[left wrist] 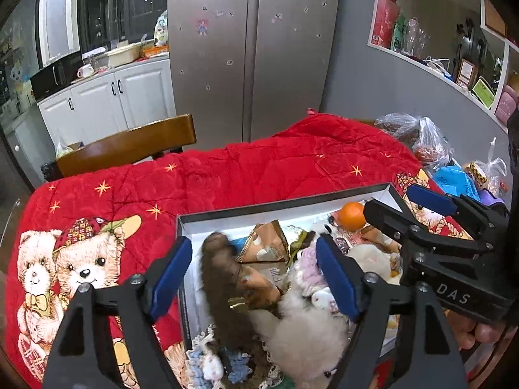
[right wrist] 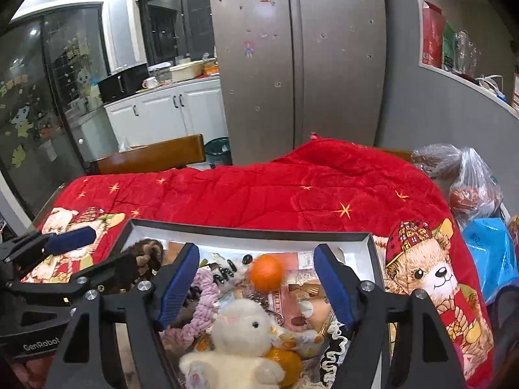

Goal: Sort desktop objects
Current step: 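Open right tool to drop the orange while left tool releases the clip into the box, then pull both open tools back out of the box toward the wrapped candies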

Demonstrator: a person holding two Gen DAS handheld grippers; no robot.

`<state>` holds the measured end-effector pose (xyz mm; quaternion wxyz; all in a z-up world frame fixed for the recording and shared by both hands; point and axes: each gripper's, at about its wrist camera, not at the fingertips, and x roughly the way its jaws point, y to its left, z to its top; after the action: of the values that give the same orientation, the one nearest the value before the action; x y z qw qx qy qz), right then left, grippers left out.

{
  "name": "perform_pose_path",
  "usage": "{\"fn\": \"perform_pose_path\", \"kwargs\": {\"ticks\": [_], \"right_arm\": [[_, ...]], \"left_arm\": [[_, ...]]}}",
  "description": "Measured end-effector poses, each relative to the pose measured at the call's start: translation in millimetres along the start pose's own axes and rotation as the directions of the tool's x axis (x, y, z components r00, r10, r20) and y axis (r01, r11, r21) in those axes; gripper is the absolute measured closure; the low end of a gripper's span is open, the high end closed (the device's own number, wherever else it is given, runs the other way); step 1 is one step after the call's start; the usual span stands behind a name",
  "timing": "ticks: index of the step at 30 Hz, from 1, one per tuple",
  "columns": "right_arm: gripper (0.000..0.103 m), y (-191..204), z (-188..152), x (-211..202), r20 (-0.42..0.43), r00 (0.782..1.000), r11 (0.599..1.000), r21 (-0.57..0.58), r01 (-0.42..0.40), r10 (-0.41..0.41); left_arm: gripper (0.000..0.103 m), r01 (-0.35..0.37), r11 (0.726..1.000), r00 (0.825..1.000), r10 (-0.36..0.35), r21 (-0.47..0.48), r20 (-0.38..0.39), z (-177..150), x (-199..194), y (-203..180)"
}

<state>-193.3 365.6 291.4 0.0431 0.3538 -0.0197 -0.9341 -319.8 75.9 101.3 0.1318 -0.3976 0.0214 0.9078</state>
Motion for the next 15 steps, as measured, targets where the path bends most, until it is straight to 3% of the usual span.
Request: {"fn": "perform_pose_path", "kwargs": {"ticks": [15], "right_arm": [[0.027, -10.3, 3.3, -12.9, 0.008, 0.998, 0.997, 0.051, -0.055, 0.055]], "left_arm": [[0.023, -0.007, 1.000, 0.999, 0.007, 0.000, 0.041, 3.7, -18.2, -1.1]]}}
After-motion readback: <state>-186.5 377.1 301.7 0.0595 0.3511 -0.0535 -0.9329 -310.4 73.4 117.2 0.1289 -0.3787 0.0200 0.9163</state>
